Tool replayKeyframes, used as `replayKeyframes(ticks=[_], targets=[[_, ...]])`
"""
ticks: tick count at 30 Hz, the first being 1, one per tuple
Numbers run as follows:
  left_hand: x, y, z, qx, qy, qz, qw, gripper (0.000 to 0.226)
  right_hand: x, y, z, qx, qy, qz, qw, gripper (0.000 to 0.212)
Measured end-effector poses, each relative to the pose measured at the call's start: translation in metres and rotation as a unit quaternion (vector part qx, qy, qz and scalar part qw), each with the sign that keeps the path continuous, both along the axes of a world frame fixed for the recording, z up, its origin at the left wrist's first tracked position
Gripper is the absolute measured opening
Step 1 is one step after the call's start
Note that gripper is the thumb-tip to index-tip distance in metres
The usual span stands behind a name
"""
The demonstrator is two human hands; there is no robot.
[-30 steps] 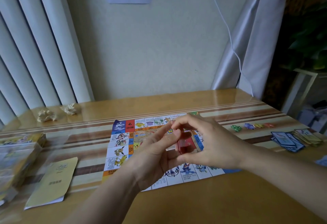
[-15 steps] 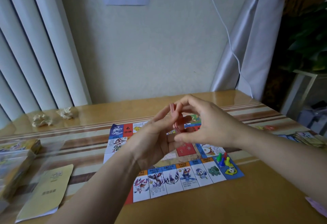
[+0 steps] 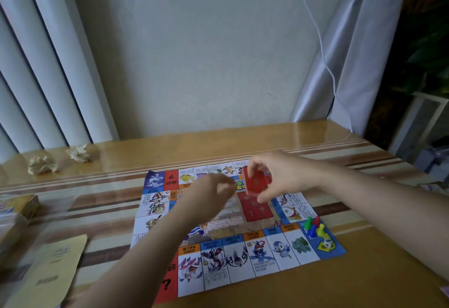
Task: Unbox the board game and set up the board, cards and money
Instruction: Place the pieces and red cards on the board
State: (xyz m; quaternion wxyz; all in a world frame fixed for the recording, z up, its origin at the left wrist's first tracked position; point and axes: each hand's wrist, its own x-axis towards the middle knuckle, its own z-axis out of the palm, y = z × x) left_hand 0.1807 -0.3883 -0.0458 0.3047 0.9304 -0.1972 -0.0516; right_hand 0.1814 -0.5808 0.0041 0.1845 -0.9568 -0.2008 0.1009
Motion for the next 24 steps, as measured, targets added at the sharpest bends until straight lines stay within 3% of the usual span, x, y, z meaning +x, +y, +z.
replayKeyframes(ticks=[2, 4, 18, 21, 24], targets=[[0.003, -0.001, -0.02, 0.171, -0.036, -0.044, 0.984, 0.04, 0.008, 0.003, -0.018, -0.085, 0.026, 0.025, 0.996, 0.046], [0.001, -0.004, -0.029, 0.24, -0.013, -0.069, 0.968, 0.046, 0.018, 0.005, -0.032, -0.135, 0.033, 0.04, 0.989, 0.047], [0.008, -0.005, -0.037, 0.264, -0.016, -0.088, 0.96, 0.051, 0.035, 0.004, -0.052, -0.189, 0.079, 0.052, 0.978, 0.053], [0.007, -0.005, -0.034, 0.272, -0.009, -0.082, 0.959, 0.051, 0.022, 0.001, -0.046, -0.151, 0.043, 0.039, 0.987, 0.054], [0.001, -0.011, -0.025, 0.27, -0.051, -0.053, 0.96, 0.045, 0.0, -0.013, -0.033, -0.051, -0.011, -0.02, 0.998, 0.049]])
